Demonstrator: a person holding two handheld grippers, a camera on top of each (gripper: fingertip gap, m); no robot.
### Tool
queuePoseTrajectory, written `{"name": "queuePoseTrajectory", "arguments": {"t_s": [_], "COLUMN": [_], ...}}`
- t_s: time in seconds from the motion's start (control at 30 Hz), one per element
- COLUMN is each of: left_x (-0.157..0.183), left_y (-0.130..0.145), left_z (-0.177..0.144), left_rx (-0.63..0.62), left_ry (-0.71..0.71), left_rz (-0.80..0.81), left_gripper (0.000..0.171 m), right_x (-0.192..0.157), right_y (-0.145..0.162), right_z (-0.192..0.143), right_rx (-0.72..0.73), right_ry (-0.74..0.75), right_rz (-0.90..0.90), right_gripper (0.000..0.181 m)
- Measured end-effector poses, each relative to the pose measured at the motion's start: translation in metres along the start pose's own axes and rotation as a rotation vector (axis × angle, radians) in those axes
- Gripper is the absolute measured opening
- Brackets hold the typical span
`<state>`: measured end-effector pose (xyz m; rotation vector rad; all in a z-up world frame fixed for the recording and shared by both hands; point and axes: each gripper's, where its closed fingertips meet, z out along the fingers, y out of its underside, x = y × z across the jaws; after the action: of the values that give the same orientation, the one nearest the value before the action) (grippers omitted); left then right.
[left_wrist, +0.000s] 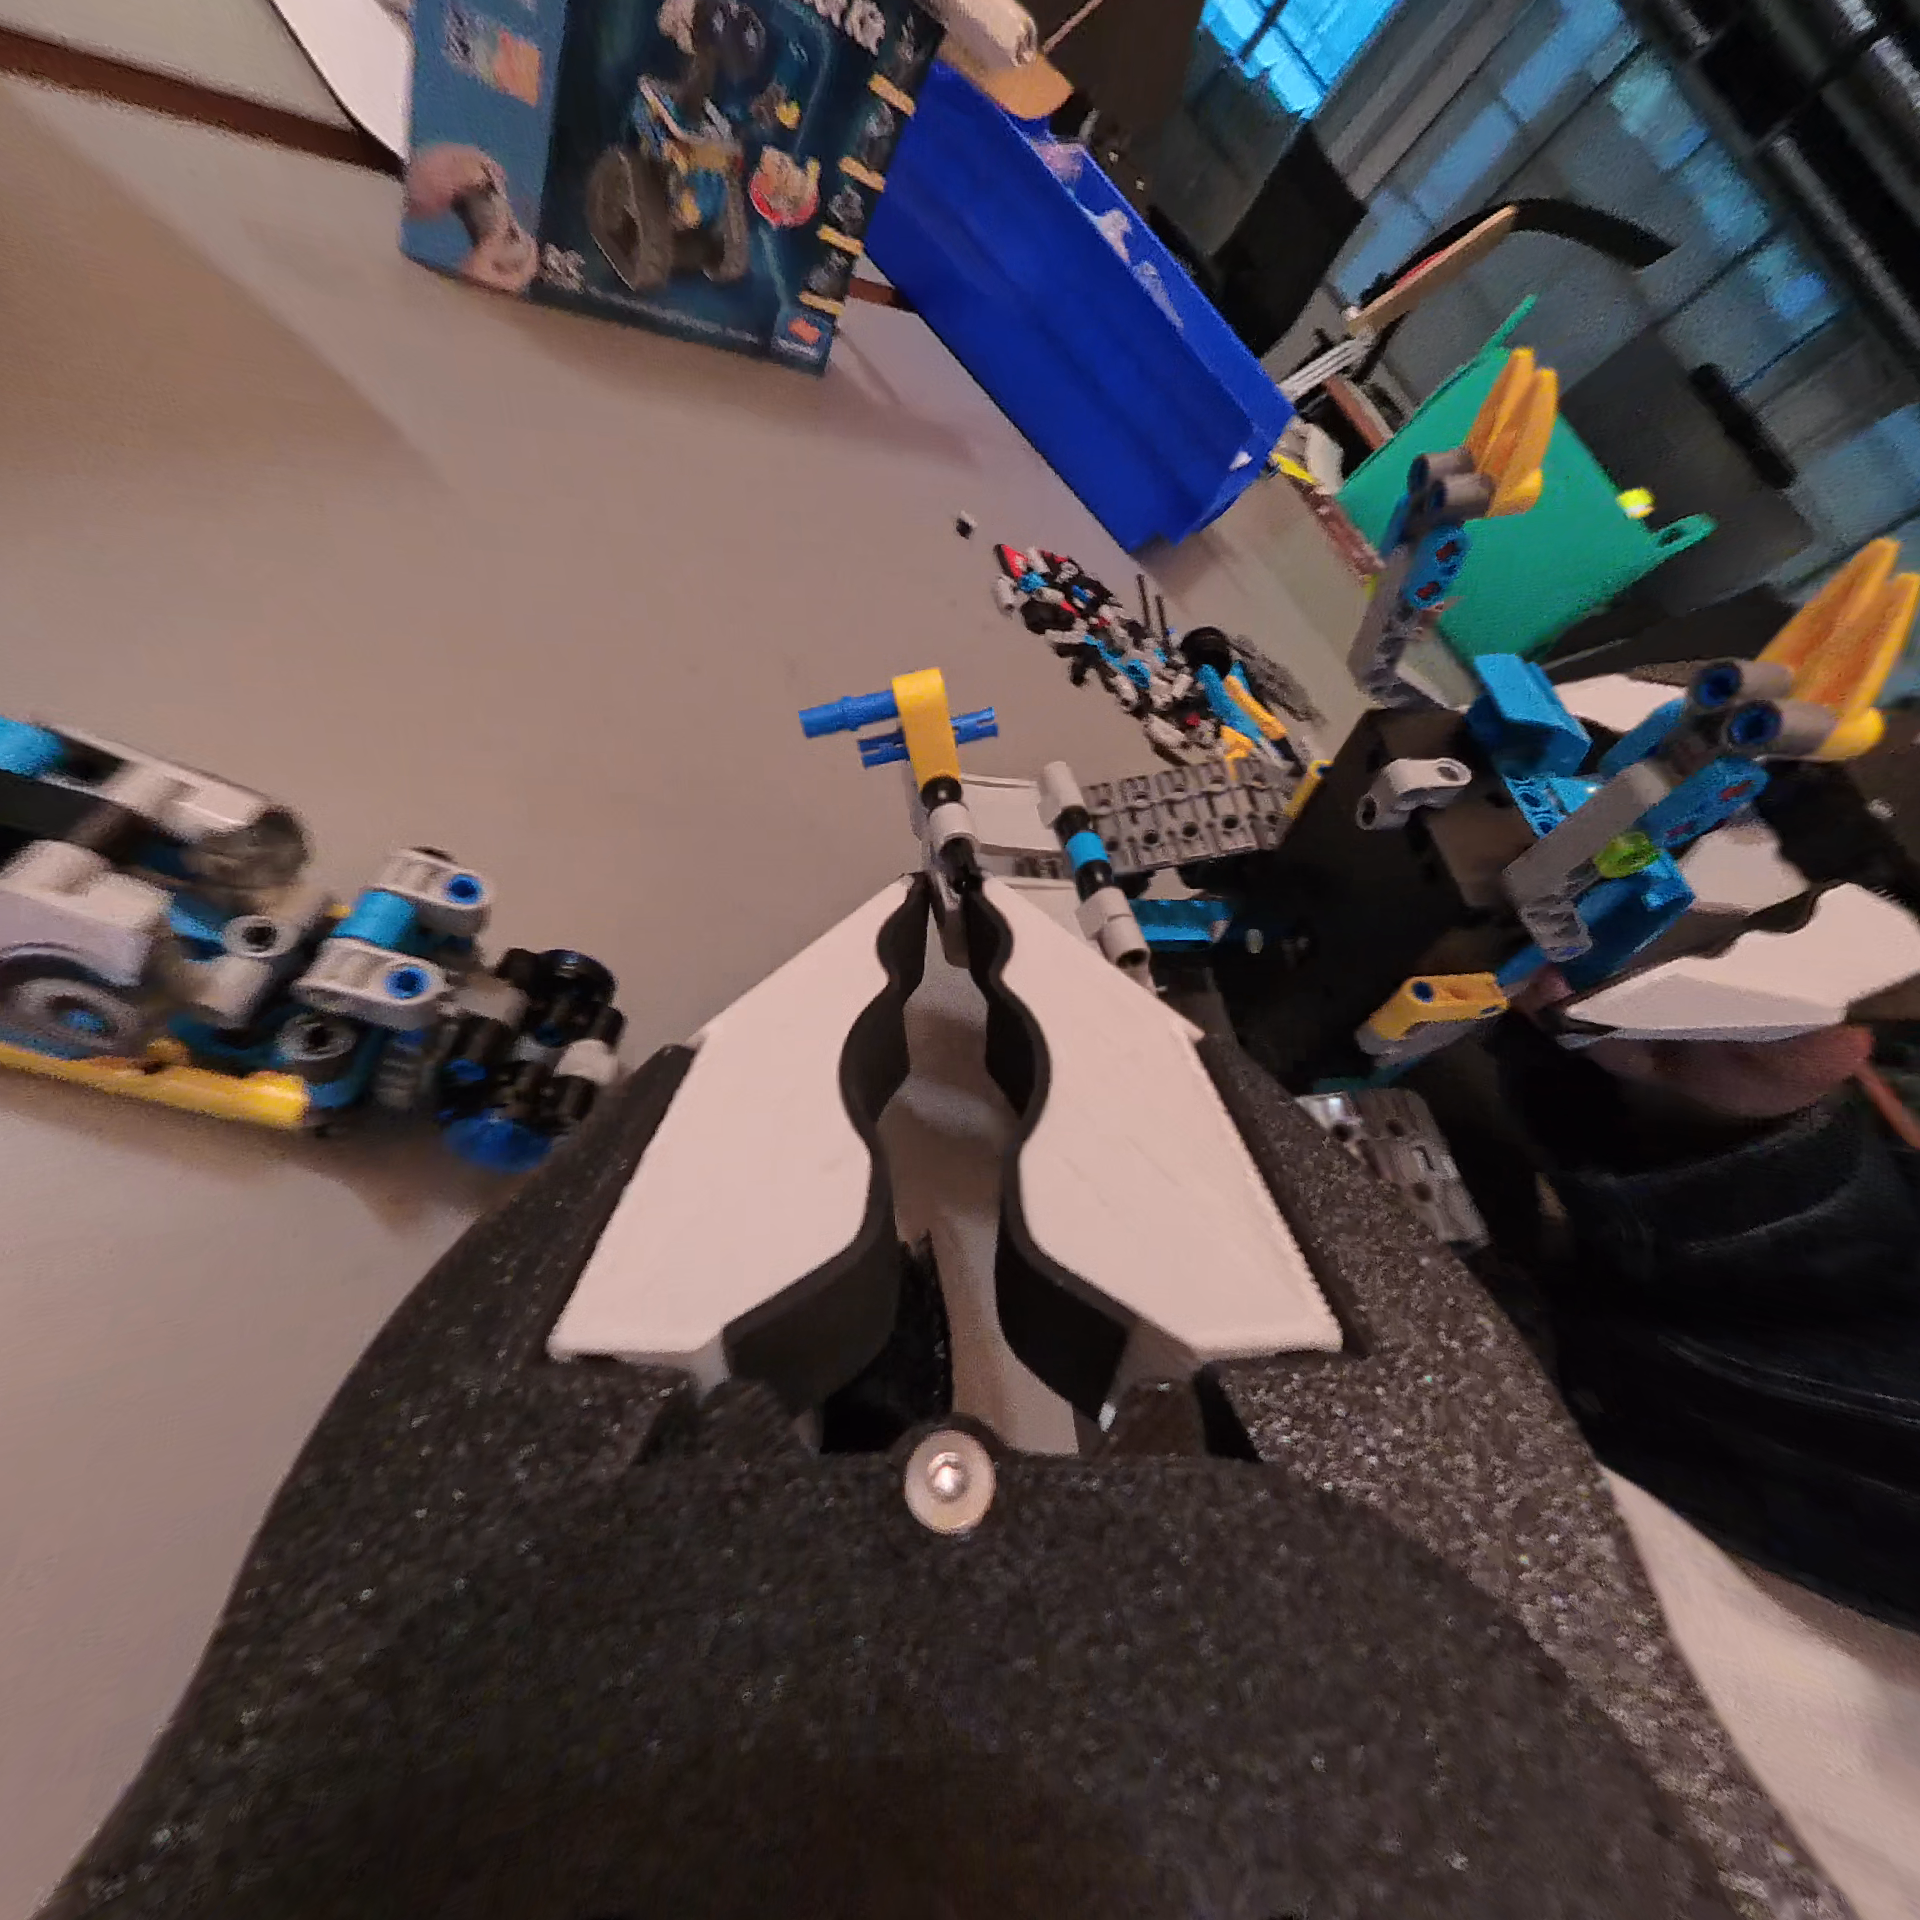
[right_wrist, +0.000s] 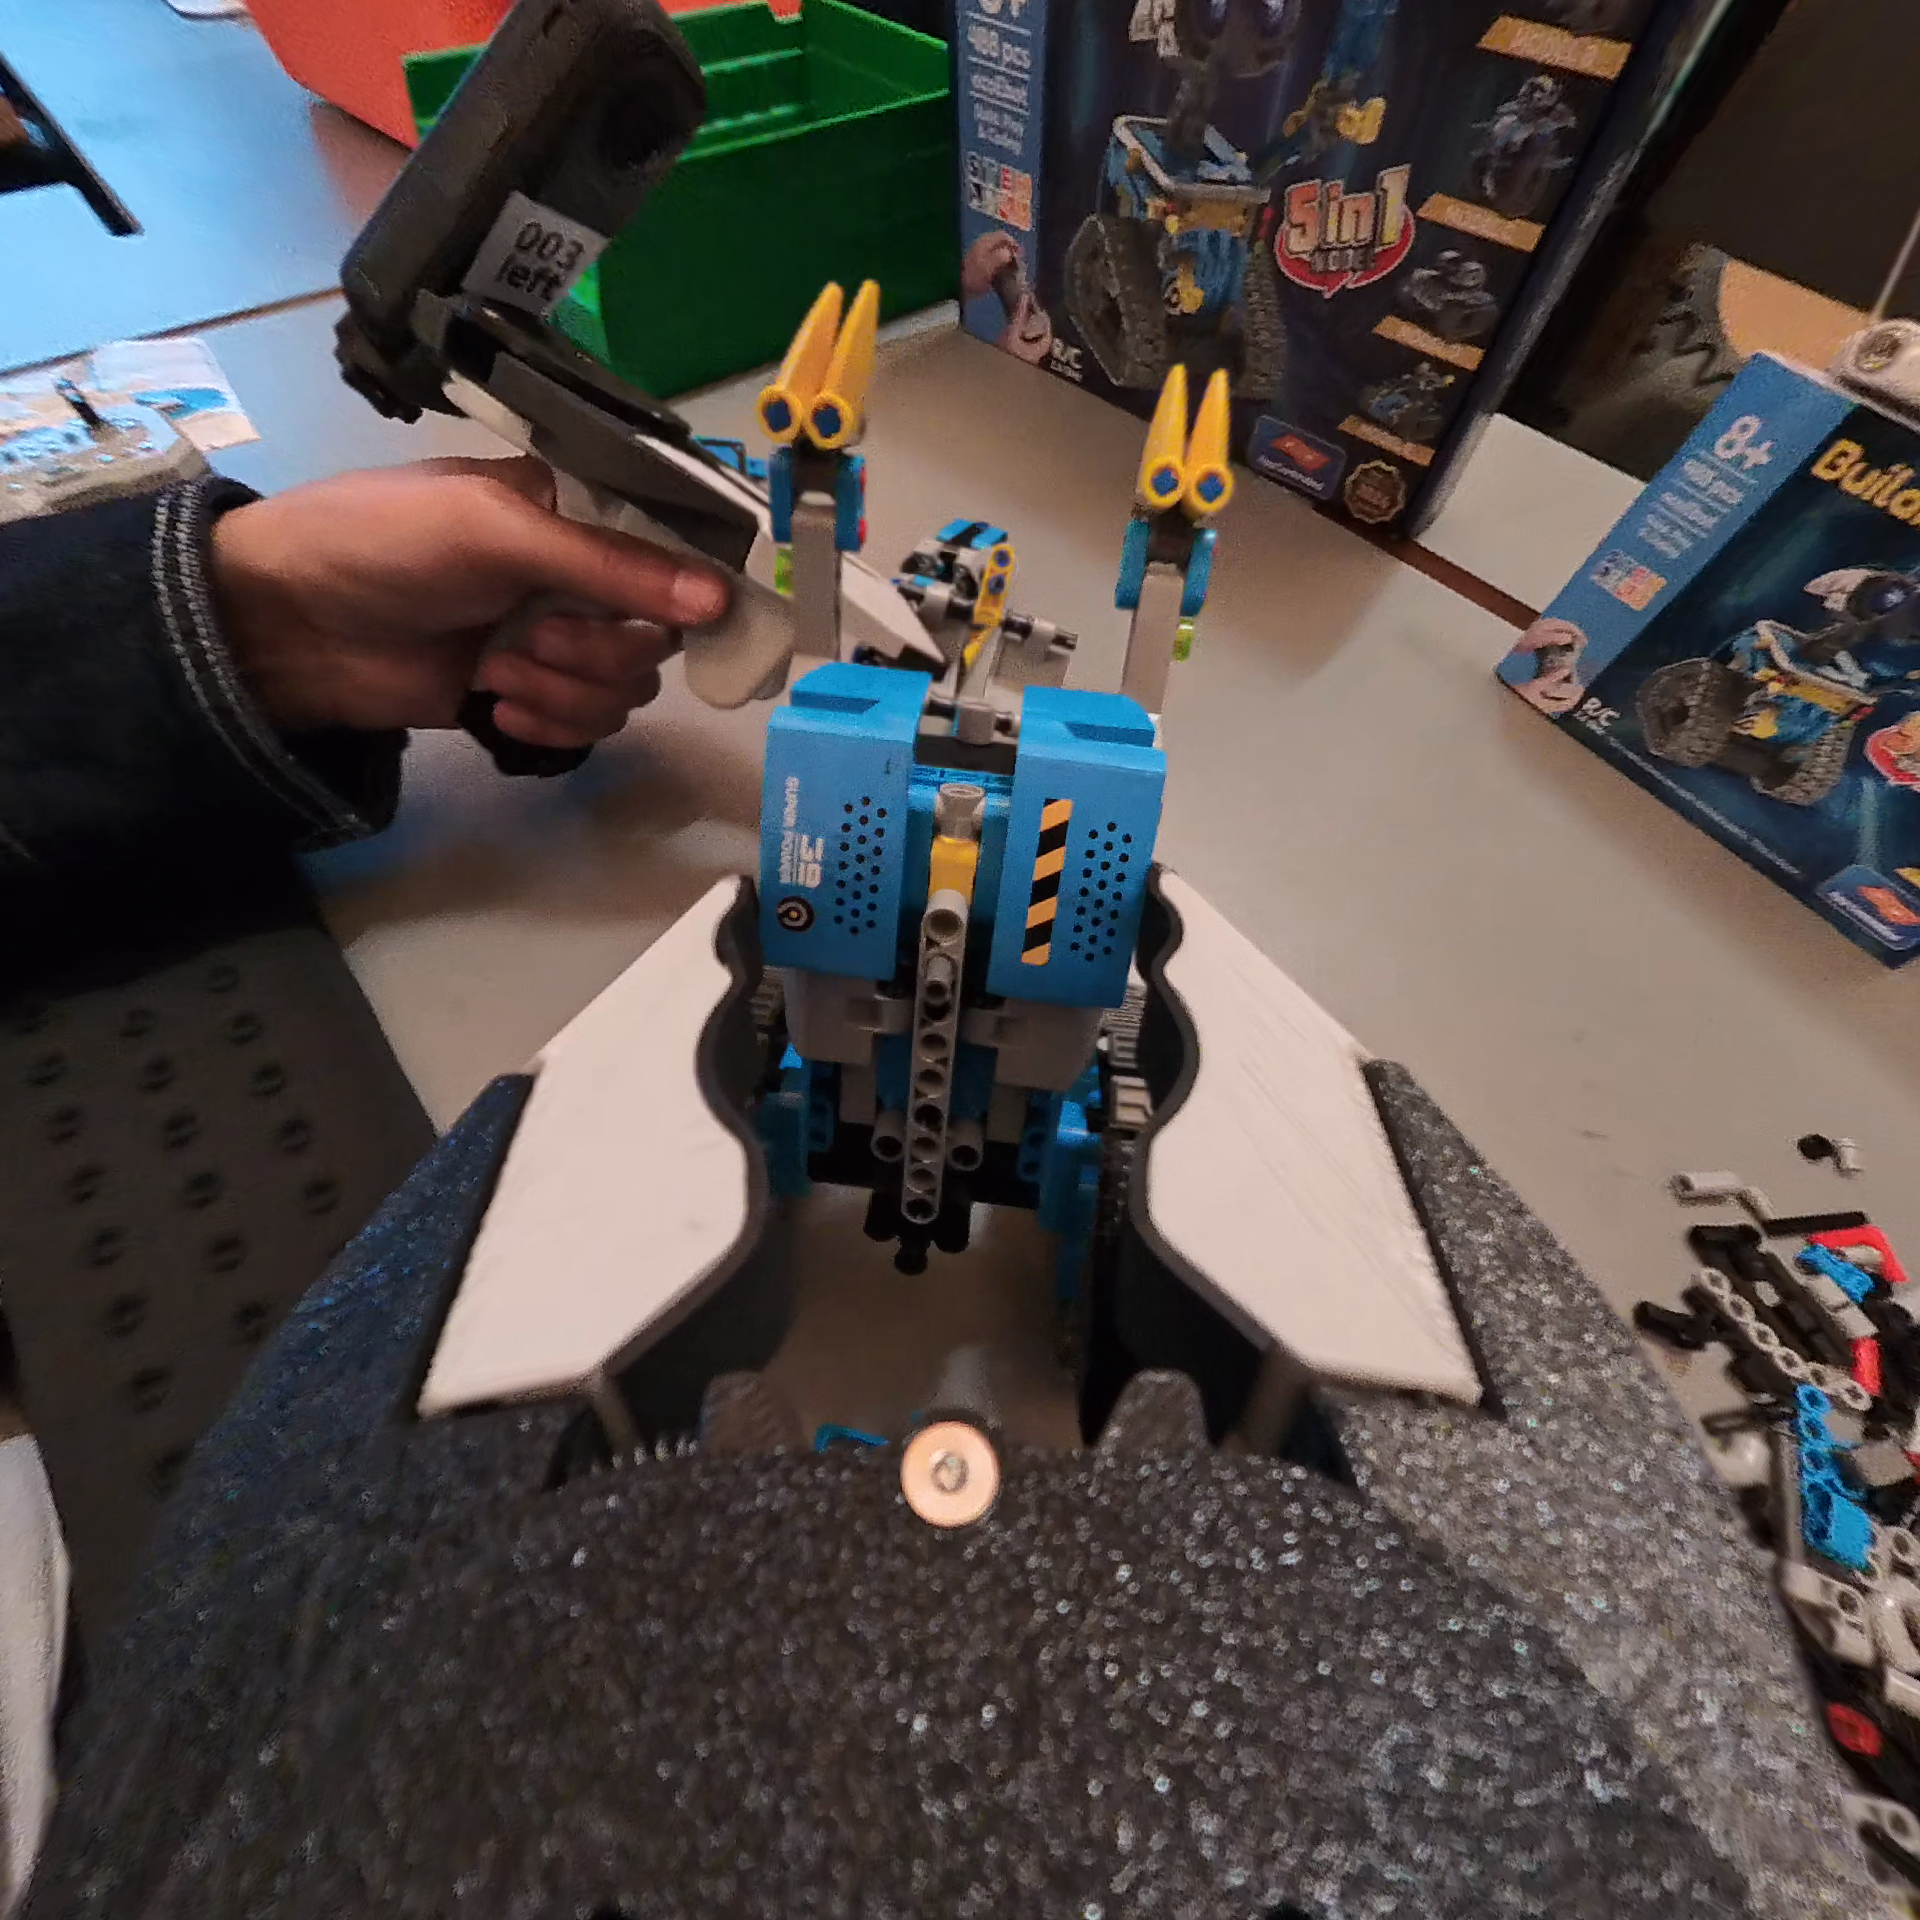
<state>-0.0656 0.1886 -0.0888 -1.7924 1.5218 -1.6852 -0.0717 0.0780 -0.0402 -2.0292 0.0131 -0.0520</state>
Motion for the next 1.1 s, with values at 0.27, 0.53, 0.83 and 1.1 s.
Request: {"name": "queuePoseTrajectory", "arguments": {"t_s": [0.27, 0.53, 0.83, 1.1], "left_x": [-0.001, -0.009, -0.025, -0.035], "left_y": [-0.021, -0.054, -0.064, -0.069], "left_z": [-0.023, -0.065, -0.095, -0.107], "left_rx": [0.124, 0.345, 0.477, 0.526], "left_ry": [0.079, 0.041, -0.105, -0.213], "left_rz": [-0.051, 0.020, 0.068, 0.103], "left_gripper": [0.002, 0.002, 0.002, 0.002], "right_x": [0.042, 0.078, 0.084, 0.078], "right_y": [0.003, -0.025, -0.043, -0.049], "right_z": [-0.004, 0.047, 0.091, 0.106], "right_rx": [0.015, 0.032, 0.008, -0.027], "right_ry": [0.099, 0.066, -0.026, -0.395], "right_rz": [-0.027, 0.020, -0.070, -0.266], "right_gripper": [0.072, 0.071, 0.070, 0.070]}}
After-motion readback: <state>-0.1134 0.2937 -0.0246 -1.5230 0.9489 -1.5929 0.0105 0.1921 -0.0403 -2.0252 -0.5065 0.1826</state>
